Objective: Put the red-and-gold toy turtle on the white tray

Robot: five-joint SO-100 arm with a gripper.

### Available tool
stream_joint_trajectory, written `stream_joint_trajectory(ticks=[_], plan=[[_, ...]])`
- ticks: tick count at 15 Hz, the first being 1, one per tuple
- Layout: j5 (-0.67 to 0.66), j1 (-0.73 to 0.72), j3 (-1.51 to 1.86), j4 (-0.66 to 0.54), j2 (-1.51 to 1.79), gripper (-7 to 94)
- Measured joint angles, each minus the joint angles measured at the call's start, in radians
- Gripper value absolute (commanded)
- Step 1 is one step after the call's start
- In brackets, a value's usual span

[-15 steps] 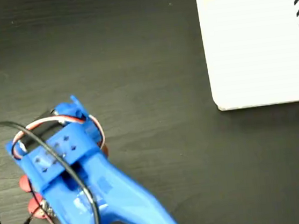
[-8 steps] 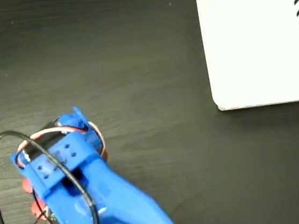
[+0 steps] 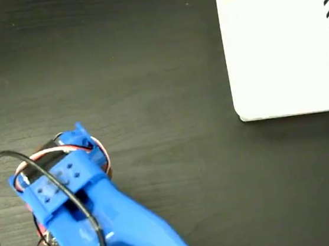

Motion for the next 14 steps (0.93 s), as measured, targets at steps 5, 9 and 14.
stream_joint_trajectory(ticks=[5, 9, 14], plan=[[0.106, 0.008, -0.15, 0.143, -0.002, 0], [0.147, 0.028, -0.472, 0.397, -0.002, 0], [0.218, 0.077, -0.709, 0.511, 0.002, 0]])
